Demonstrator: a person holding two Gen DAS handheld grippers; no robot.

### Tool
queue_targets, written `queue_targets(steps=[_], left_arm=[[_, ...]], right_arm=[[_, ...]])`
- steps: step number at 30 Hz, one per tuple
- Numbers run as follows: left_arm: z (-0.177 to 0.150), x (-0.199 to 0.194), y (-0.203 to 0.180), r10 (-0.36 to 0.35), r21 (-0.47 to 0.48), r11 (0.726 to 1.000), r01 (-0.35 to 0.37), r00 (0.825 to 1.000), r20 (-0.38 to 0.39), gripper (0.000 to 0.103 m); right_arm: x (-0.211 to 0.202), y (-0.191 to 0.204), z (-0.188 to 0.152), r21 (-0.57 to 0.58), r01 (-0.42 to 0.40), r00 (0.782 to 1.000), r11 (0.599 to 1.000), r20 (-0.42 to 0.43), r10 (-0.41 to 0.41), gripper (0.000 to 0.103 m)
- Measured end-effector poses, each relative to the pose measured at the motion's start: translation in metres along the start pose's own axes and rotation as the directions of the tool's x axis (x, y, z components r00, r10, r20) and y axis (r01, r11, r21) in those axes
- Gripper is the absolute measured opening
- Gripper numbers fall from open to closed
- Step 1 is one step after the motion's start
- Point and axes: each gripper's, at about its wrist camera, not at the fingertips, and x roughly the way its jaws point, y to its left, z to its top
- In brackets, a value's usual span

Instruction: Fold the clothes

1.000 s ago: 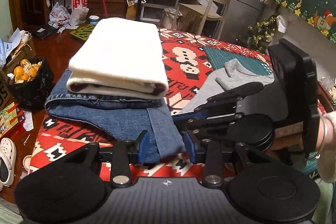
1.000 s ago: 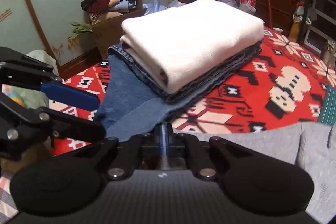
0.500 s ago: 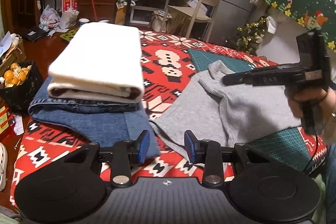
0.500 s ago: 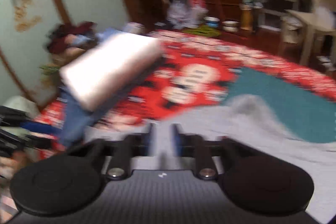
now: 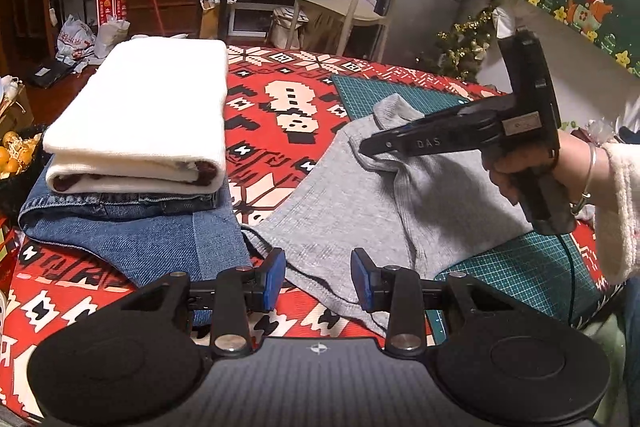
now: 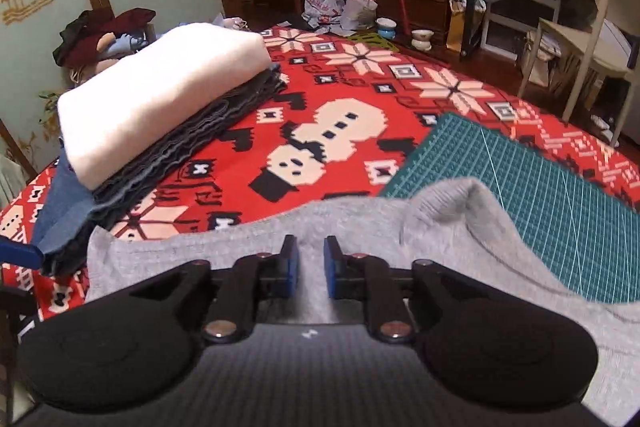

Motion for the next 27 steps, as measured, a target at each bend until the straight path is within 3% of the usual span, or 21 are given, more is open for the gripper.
queue_targets(steps=[1,3,5,6,7,10,13,17,20,21,22,26,27], left_arm=[[0.000,0.001,-0.001,-0.001,0.001,1.000,0.001,1.000,-0.002,0.036],[-0.002,0.001,0.004,0.001,-0.015,1.000,-0.001,1.000,-0.007,0.036],[-0.003,-0.001,0.008,0.000,-0.029,1.000,0.000,1.000,-0.006,0.035],[-0.003,-0.002,0.009,-0.003,-0.033,0.999,0.003,1.000,-0.003,0.035],[-0.003,-0.003,0.009,-0.003,-0.034,0.999,0.003,1.000,-0.001,0.035],[-0.004,-0.006,0.010,0.000,-0.031,1.000,0.000,1.000,0.003,0.035],[-0.004,-0.007,0.007,-0.001,-0.025,1.000,0.001,1.000,0.004,0.035],[-0.003,-0.006,0.001,-0.006,-0.012,1.000,0.006,1.000,0.003,0.036],[-0.003,-0.005,-0.004,-0.009,-0.002,1.000,0.009,1.000,0.002,0.036],[-0.003,-0.005,-0.006,-0.011,0.001,1.000,0.011,1.000,0.001,0.036],[-0.002,-0.005,-0.007,-0.012,0.005,1.000,0.012,1.000,0.001,0.036],[0.001,0.007,-0.009,-0.024,-0.008,1.000,0.024,1.000,-0.005,0.036],[0.005,0.011,-0.013,-0.025,-0.007,1.000,0.025,1.000,-0.003,0.036]], right_arm=[[0.003,0.001,0.002,-0.017,0.008,1.000,1.000,-0.004,-0.008,0.038],[0.009,0.004,0.004,-0.047,0.024,1.000,0.999,-0.010,-0.025,0.038],[0.013,0.006,0.003,-0.070,0.041,0.999,0.997,-0.011,-0.042,0.030],[0.013,0.007,0.003,-0.078,0.054,0.999,0.995,-0.005,-0.055,0.016],[0.011,0.007,0.002,-0.068,0.056,0.998,0.996,0.001,-0.056,0.016],[-0.002,-0.001,0.003,0.024,0.022,0.999,0.999,0.029,-0.023,0.017],[-0.009,-0.011,0.004,0.126,0.050,0.997,0.991,0.052,-0.057,0.010],[-0.006,-0.023,0.008,0.263,0.054,0.996,0.963,0.059,-0.071,0.010],[0.001,-0.021,0.011,0.280,0.057,0.995,0.958,0.061,-0.077,0.015],[0.001,-0.020,0.013,0.279,0.060,0.995,0.958,0.062,-0.080,0.028],[0.000,-0.020,0.014,0.279,0.061,0.995,0.958,0.064,-0.082,0.031],[-0.025,-0.033,0.022,0.294,0.041,0.992,0.955,0.099,-0.073,0.035],[-0.035,-0.039,0.022,0.299,0.050,0.991,0.953,0.106,-0.086,0.042]])
